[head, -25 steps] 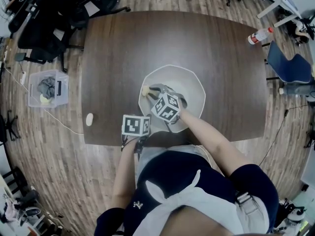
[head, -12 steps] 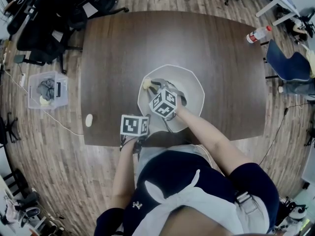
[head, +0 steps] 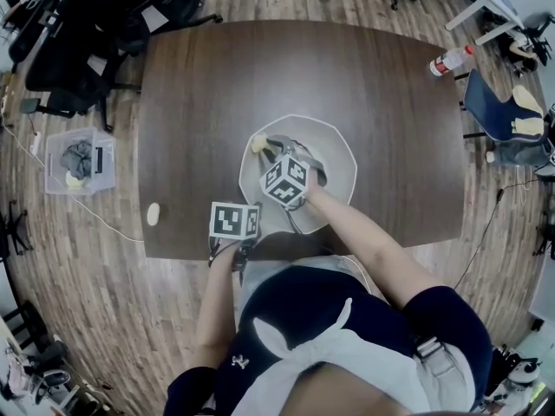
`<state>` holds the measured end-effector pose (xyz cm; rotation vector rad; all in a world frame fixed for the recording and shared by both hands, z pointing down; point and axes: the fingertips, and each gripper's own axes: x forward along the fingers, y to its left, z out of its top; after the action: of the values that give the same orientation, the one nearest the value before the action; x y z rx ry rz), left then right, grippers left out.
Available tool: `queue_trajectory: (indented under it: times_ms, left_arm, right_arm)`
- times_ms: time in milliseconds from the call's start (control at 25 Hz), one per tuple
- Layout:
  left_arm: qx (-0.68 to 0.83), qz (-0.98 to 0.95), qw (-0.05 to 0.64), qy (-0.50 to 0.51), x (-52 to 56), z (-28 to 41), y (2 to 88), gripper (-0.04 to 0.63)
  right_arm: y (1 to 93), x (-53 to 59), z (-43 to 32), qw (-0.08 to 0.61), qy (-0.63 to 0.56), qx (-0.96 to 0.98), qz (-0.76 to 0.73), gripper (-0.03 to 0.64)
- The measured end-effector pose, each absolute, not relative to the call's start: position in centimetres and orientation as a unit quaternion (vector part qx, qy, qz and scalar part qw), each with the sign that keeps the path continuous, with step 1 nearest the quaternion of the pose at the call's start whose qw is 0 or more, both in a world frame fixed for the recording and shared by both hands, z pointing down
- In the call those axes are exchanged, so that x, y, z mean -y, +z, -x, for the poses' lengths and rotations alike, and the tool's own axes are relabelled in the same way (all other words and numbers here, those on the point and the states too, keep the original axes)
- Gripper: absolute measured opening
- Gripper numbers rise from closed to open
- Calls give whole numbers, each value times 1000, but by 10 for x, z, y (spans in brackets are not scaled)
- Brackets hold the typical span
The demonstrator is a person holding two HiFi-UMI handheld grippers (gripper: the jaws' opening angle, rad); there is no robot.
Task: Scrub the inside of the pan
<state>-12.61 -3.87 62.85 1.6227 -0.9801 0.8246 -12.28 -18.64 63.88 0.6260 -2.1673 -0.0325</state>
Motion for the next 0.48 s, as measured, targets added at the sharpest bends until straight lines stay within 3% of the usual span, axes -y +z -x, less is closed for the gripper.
queue_trajectory:
  times_ms: [480]
  left_arm:
    - [410, -673, 512, 341, 37, 127, 628, 92]
  right_arm:
    - [638, 215, 87, 453, -14, 830, -326, 83]
